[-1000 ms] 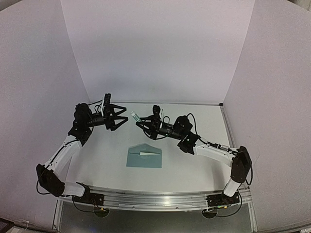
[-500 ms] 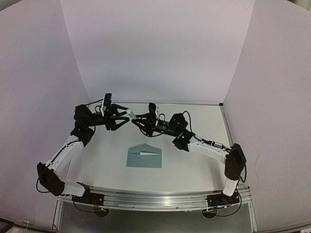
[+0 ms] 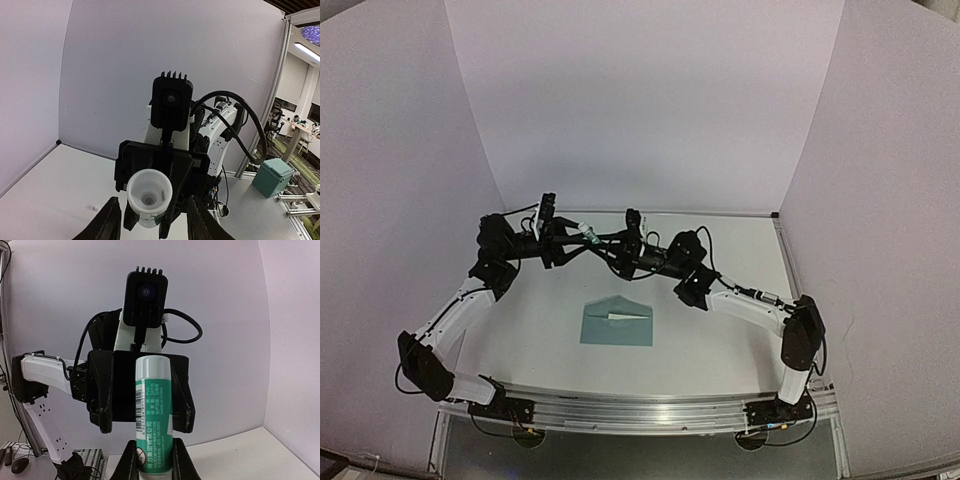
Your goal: Place the letter into the envelope and seal it
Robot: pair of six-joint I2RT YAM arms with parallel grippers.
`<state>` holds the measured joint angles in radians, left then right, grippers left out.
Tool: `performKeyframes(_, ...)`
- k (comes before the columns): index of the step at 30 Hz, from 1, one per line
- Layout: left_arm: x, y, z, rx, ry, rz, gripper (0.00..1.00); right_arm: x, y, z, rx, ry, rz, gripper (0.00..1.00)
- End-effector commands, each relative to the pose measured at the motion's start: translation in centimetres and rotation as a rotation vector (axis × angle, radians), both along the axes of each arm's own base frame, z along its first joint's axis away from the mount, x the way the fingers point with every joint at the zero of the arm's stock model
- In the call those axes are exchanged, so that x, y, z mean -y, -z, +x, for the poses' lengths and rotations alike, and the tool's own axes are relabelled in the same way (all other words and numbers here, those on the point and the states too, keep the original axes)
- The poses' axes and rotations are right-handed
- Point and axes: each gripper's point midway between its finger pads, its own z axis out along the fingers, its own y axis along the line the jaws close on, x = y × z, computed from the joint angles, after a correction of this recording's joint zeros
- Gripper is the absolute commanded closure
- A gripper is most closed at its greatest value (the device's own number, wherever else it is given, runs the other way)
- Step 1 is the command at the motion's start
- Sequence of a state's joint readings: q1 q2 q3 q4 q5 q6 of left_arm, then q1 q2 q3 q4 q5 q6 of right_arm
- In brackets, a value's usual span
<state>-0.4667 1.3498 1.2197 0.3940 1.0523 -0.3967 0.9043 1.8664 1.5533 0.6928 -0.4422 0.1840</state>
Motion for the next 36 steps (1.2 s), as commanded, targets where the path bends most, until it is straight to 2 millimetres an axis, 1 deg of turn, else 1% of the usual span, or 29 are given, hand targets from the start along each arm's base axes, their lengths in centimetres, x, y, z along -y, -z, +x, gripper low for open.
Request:
performKeyframes(1,-0.1,-2.1,-0.5,0.069,-0.001,-0.027,0.58,-0.5,-1.5,-0.4,0.035,-0.024,0.045,1.00)
performKeyframes(8,-0.2,-2.4,-0.6,0.078,-0.007,-0.040,0.64,-0.8,-1.2,-0.3,0.018,-0.033,0.042,1.00)
performKeyframes(11,-0.3,-2.7,-0.6,0.089,-0.012,-0.049,0.70,-0.9,-1.2,-0.4,0.015,-0.035,0.044,1.00)
performKeyframes(13,-0.2,-2.6,-0.6,0.089,-0.012,-0.045,0.79,-0.9,-1.3,-0.5,0.016,-0.035,0.045,1.00)
performKeyframes(16,-0.2,-2.4,-0.6,0.090,-0.016,-0.036,0.96,-0.8,-1.4,-0.5,0.017,-0.032,0.047,1.00)
performKeyframes(17,-0.2,-2.3,-0.5,0.089,-0.020,-0.033,0.99,-0.8,-1.4,-0.5,0.017,-0.031,0.047,1.00)
performKeyframes(20,-0.2,-2.0,-0.3,0.080,-0.031,-0.020,1.00,-0.8,-1.5,-0.5,0.013,-0.032,0.049,1.00)
performKeyframes(23,-0.3,-1.7,0.4,0.084,-0.083,-0.002,1.00,-1.0,-0.8,-0.1,-0.014,-0.024,0.038,1.00)
performKeyframes(24,-0.4,-1.5,1.0,0.092,-0.123,0.013,1.00,-1.0,-0.2,0.4,-0.039,-0.002,0.030,0.95)
performKeyframes(25,-0.6,-1.1,1.8,0.110,-0.173,0.032,1.00,-0.8,0.4,0.9,-0.065,0.018,0.019,0.83)
performKeyframes(26,-0.7,-0.4,2.7,0.116,-0.230,0.063,1.00,-0.6,0.8,1.2,-0.083,0.032,0.009,0.68)
performKeyframes(27,-1.0,0.4,3.7,0.120,-0.293,0.094,1.00,-0.3,2.1,1.8,-0.118,0.065,-0.017,0.56)
performKeyframes(28,-1.3,1.4,4.5,0.126,-0.340,0.129,1.00,0.0,2.8,2.0,-0.148,0.088,-0.043,0.50)
performKeyframes(29,-1.8,2.3,5.5,0.123,-0.400,0.157,1.00,0.4,4.0,2.4,-0.184,0.122,-0.078,0.46)
performKeyframes(31,-2.2,4.2,6.2,0.145,-0.451,0.209,1.00,1.5,6.3,2.9,-0.254,0.188,-0.159,0.40)
performKeyframes(33,-2.3,5.8,6.3,0.158,-0.455,0.236,1.00,2.7,8.7,3.0,-0.334,0.237,-0.247,0.37)
performKeyframes(36,-2.0,8.3,6.5,0.144,-0.442,0.251,1.00,5.0,13.5,3.0,-0.491,0.332,-0.383,0.35)
